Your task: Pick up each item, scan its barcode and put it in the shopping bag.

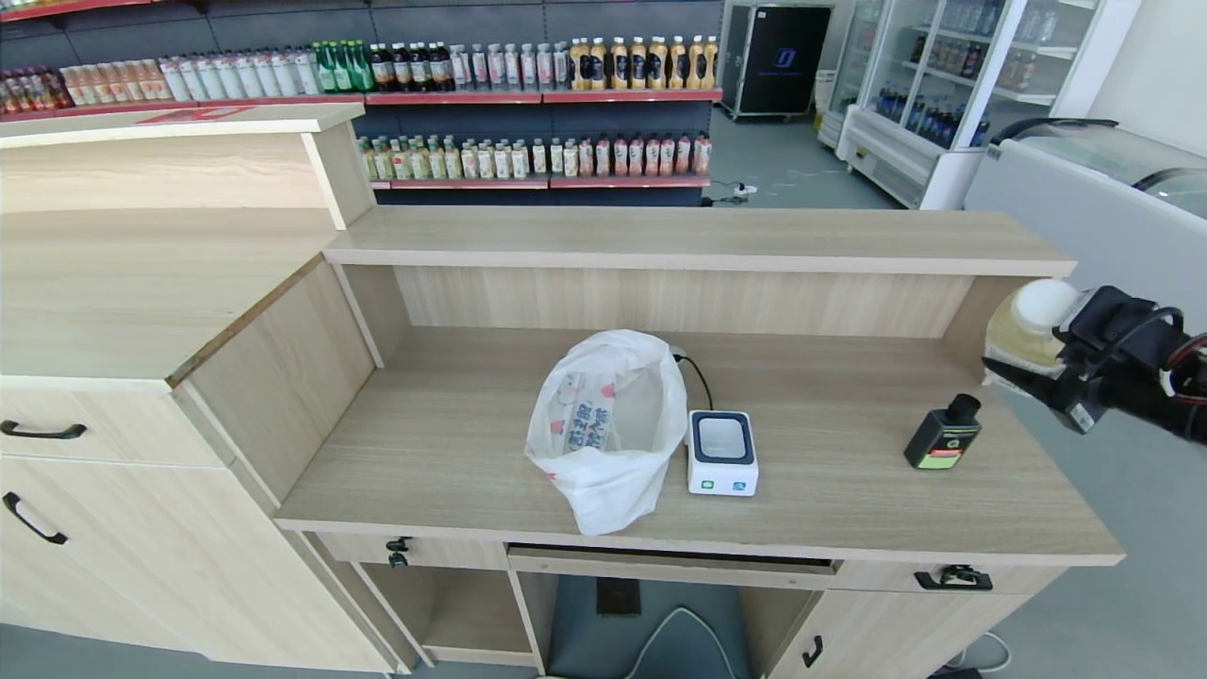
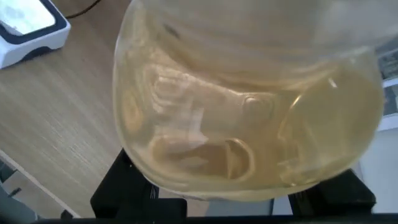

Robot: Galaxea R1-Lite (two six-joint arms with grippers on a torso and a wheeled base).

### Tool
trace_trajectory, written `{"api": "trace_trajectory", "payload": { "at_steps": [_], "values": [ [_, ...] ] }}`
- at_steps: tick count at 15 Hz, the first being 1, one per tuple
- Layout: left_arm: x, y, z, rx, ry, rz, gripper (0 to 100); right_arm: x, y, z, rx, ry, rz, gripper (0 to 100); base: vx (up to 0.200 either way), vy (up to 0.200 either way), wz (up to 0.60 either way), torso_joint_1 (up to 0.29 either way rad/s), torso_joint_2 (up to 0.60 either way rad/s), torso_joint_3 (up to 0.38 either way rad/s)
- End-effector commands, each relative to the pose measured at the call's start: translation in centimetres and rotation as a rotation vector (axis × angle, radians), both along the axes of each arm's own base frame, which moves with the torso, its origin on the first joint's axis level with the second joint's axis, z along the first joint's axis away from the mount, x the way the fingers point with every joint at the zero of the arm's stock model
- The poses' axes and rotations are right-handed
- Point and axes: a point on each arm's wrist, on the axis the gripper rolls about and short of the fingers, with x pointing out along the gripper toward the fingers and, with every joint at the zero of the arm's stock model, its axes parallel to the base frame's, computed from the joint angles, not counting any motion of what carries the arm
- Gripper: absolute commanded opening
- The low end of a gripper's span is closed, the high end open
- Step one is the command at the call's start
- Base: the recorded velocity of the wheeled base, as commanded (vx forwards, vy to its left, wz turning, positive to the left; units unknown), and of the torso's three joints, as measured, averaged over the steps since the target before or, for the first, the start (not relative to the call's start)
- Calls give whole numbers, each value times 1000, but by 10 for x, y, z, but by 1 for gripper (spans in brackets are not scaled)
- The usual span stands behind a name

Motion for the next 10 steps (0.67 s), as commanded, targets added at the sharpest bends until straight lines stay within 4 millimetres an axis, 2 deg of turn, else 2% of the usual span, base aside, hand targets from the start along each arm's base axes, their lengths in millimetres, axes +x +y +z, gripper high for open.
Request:
{"api": "trace_trajectory", "payload": {
  "at_steps": [1,4,6,8,10],
  "values": [
    [0,0,0,0,0,1,100,9,7,-10,-18,3,35,0,0,0,600,-2,-2,-7],
    [0,0,0,0,0,1,100,28,7,-30,-116,-26,75,0,0,0,600,4,4,-1],
    [0,0,0,0,0,1,100,41,6,-51,-151,-10,142,0,0,0,0,0,0,0],
    [0,0,0,0,0,1,100,51,5,-58,-235,-53,195,0,0,0,0,0,0,0],
    [0,0,0,0,0,1,100,59,5,-66,-246,-58,256,0,0,0,0,0,0,0]
  ]
}}
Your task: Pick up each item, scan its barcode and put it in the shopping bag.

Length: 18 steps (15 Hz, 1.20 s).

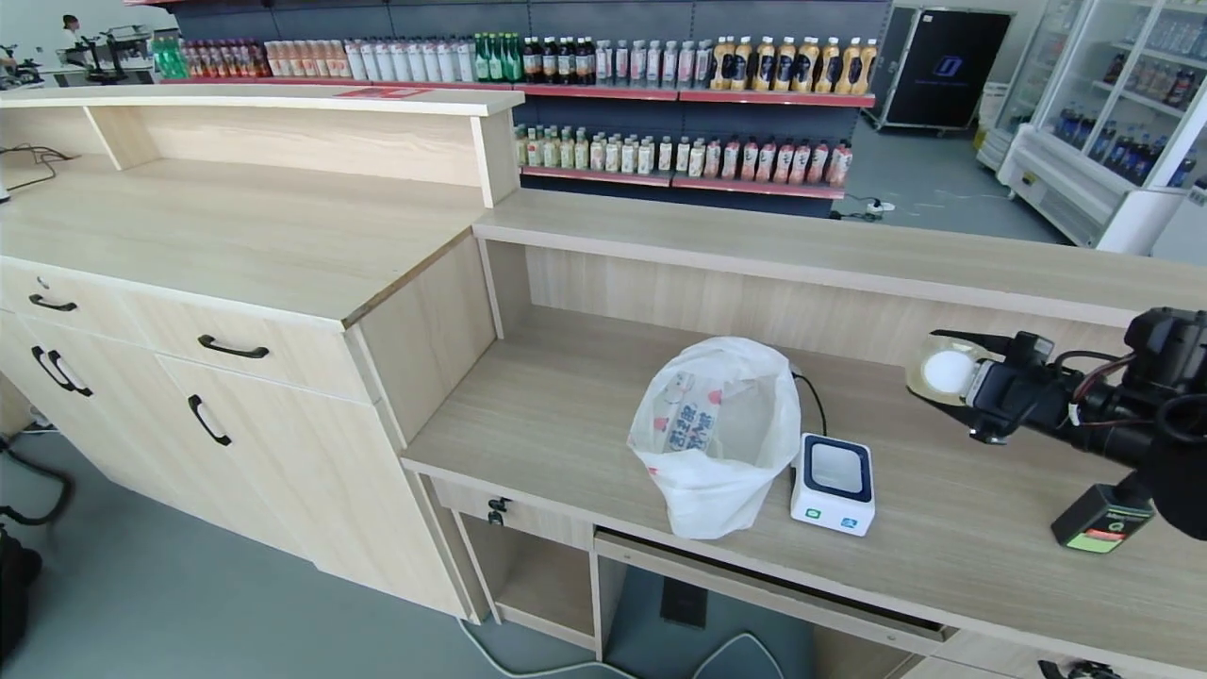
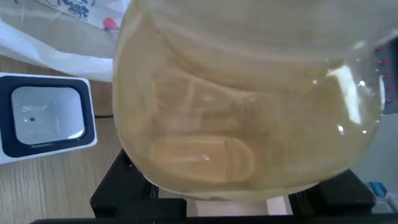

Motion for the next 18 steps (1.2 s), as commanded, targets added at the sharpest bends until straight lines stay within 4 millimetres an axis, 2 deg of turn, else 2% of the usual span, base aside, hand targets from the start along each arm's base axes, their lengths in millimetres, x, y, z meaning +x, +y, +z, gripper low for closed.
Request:
{"api": "trace_trajectory", "payload": {
  "at_steps": [1,6,12,18],
  "values": [
    [0,0,0,0,0,0,100,16,-4,-21,-24,14,28,0,0,0,0,0,0,0],
    [0,0,0,0,0,0,100,32,-16,-52,-34,36,70,0,0,0,0,0,0,0],
    [0,0,0,0,0,0,100,45,1,-82,-13,89,176,0,0,0,0,0,0,0],
    [0,0,0,0,0,0,100,56,12,-97,-19,101,209,0,0,0,0,0,0,0]
  ]
}}
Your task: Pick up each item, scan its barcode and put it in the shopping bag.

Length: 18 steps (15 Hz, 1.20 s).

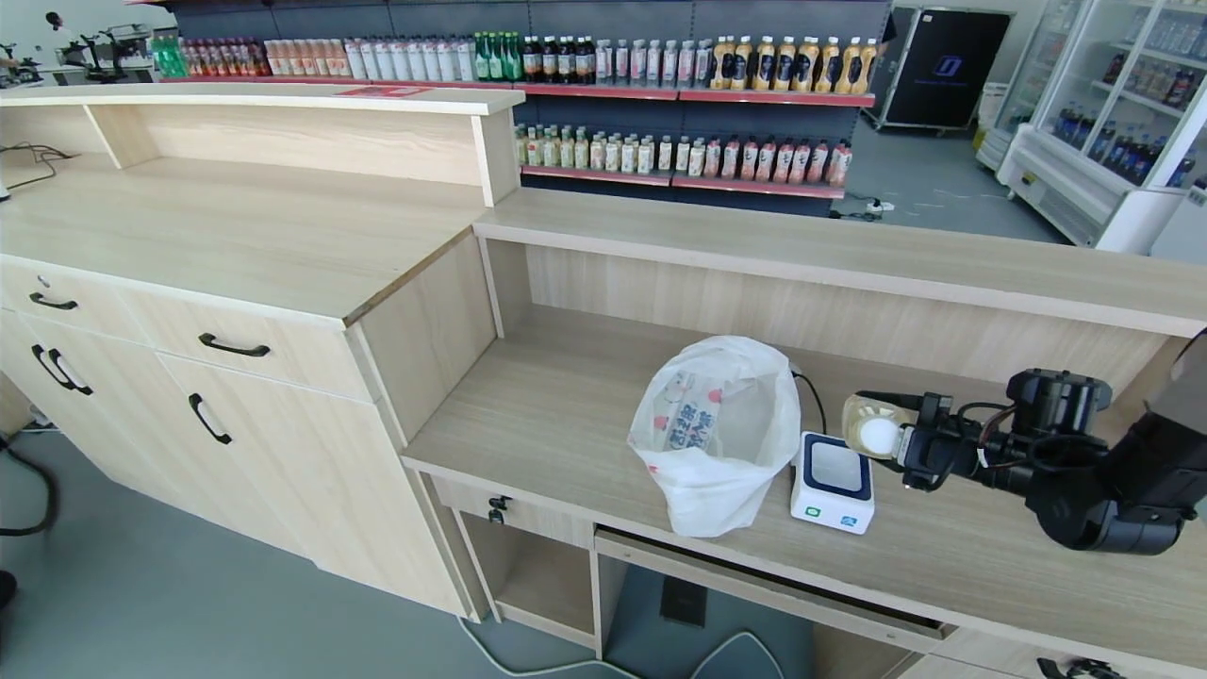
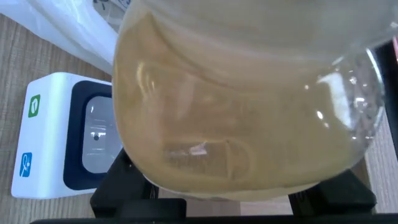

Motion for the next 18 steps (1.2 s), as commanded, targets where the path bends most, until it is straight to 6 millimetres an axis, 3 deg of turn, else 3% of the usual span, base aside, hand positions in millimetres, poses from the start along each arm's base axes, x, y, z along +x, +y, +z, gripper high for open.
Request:
{"api": "trace_trajectory", "payload": {
  "at_steps": [1,13,18],
  "values": [
    [0,0,0,0,1,0,100,5,6,-9,3,15,21,0,0,0,0,0,0,0],
    [0,0,0,0,1,0,100,11,16,-30,-1,25,47,0,0,0,0,0,0,0],
    [0,0,0,0,1,0,100,18,20,-30,-4,0,58,0,0,0,0,0,0,0]
  ]
}}
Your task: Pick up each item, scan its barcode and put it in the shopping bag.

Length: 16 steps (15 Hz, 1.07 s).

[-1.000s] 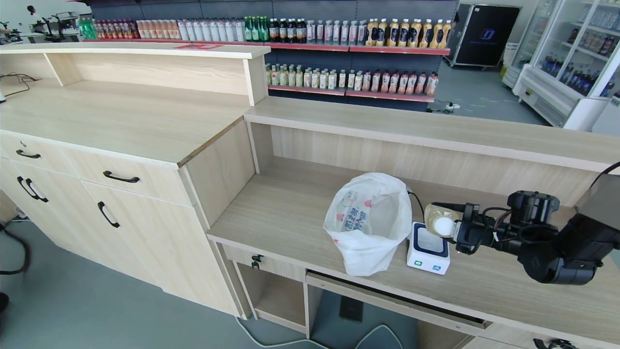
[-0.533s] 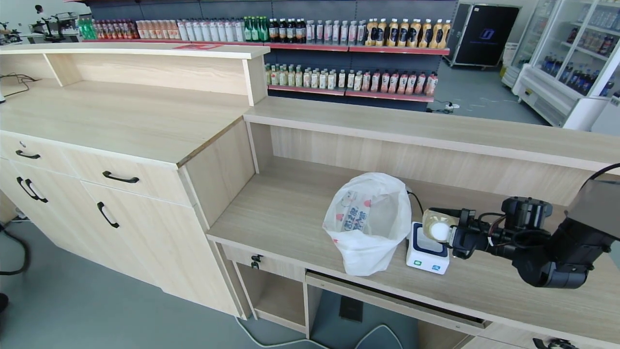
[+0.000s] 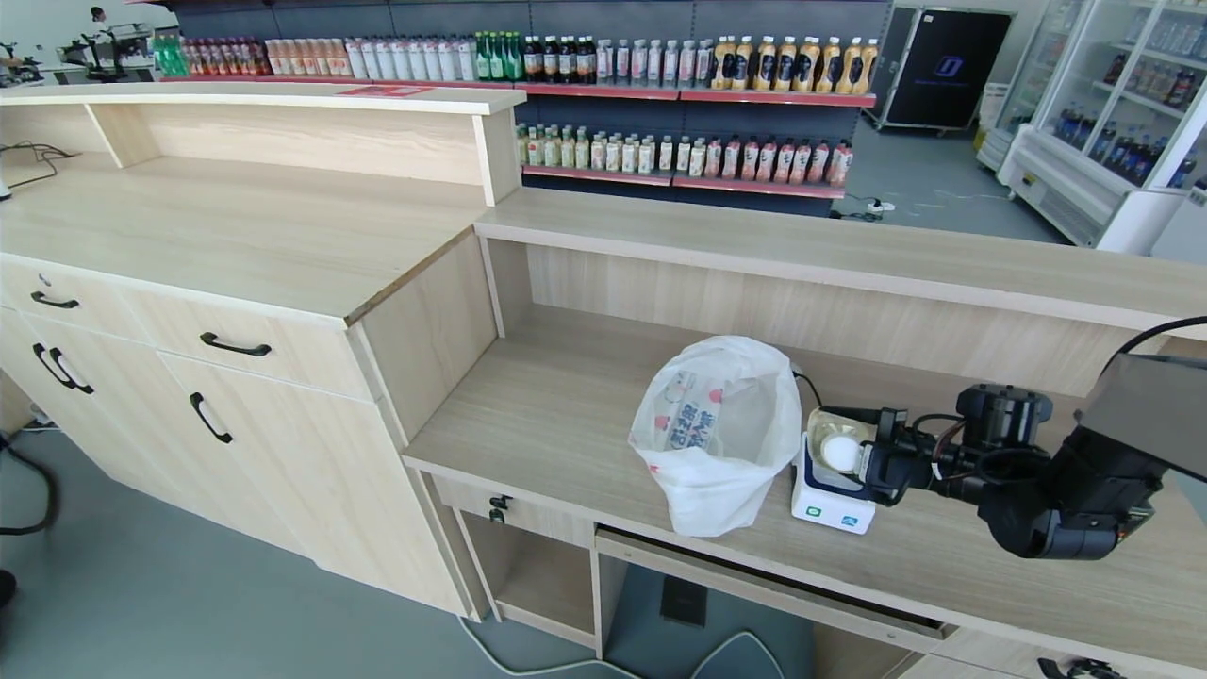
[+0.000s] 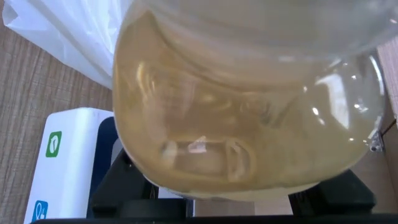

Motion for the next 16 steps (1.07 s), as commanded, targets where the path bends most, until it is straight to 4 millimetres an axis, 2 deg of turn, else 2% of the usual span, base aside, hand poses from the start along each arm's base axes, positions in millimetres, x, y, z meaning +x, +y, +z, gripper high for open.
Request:
{"api": "trace_trajectory", "payload": {
  "at_steps": [1,7,9,11,12,13,14,15,16],
  "values": [
    [0,0,0,0,1,0,100,3,0,0,0,-8,-1,0,0,0,0,0,0,0],
    [0,0,0,0,1,0,100,6,2,-4,5,-1,4,0,0,0,0,0,0,0],
    [0,0,0,0,1,0,100,10,2,3,7,-22,3,0,0,0,0,0,0,0],
    [0,0,0,0,1,0,100,-10,1,51,179,66,-42,0,0,0,0,0,0,0],
    [0,0,0,0,1,0,100,-40,-11,98,357,158,-129,0,0,0,0,0,0,0],
    [0,0,0,0,1,0,100,-59,-21,129,498,215,-186,0,0,0,0,0,0,0],
    [0,0,0,0,1,0,100,-77,-29,151,626,272,-257,0,0,0,0,0,0,0],
    [0,0,0,0,1,0,100,-95,-36,164,721,287,-412,0,0,0,0,0,0,0],
    [0,0,0,0,1,0,100,-110,-39,166,805,315,-555,0,0,0,0,0,0,0]
  ]
}}
